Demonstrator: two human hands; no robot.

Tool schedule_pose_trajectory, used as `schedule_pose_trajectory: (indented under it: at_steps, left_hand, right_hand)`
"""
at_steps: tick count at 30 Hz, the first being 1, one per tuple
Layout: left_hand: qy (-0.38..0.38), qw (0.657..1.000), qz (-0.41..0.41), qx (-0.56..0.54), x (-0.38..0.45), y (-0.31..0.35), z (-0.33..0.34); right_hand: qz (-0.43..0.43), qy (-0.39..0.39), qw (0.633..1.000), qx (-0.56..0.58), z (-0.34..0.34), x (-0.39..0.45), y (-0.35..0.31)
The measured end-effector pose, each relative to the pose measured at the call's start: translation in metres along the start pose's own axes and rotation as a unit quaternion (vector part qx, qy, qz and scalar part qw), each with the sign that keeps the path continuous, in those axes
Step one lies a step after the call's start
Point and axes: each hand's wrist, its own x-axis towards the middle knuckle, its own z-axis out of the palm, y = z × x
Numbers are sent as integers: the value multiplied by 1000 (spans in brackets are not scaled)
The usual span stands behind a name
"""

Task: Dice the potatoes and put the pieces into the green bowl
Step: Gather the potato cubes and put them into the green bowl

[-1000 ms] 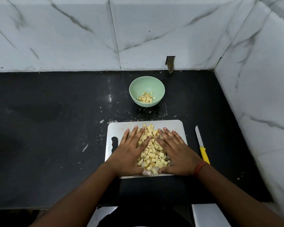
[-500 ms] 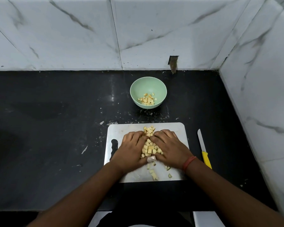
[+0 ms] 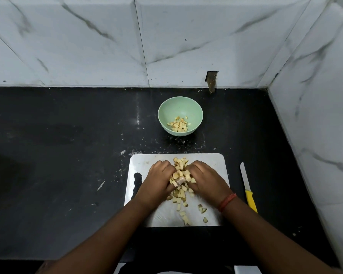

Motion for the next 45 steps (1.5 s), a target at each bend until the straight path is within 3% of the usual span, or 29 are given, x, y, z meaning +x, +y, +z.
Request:
schedule_pose_trajectory:
  at_steps: [10, 22, 28, 31, 33, 36, 39, 41, 45]
  left_hand:
    - [-2, 996, -36, -83, 8, 9, -15]
    - [49, 977, -58, -201, 16, 24, -23]
    - [107, 931, -129, -323, 74, 40, -58]
    - [146, 915, -183, -329, 124, 45, -79]
    - [120, 915, -244, -299, 160, 37, -87]
    - [13, 918, -342, -199, 197, 12, -90]
    - [-49, 923, -356, -134, 209, 1, -99]
    - [-71, 927, -343, -132, 211, 1, -106]
    - [-96, 917, -329, -202, 211, -1, -113]
  right_hand:
    - [67, 17, 987, 149, -11, -3, -14]
    - [94, 56, 960, 256, -21, 0, -16]
    - [128, 140, 931, 313, -64, 56, -17]
    - [166, 165, 920, 316, -88, 110, -10]
    - [203, 134, 931, 274, -95, 148, 0]
    - [240, -11, 960, 143, -96, 192, 13]
    - [212, -112, 970, 43, -98, 209, 18]
    - [214, -114, 970, 23, -100, 210, 19]
    - [218, -39, 974, 44, -96, 208, 24]
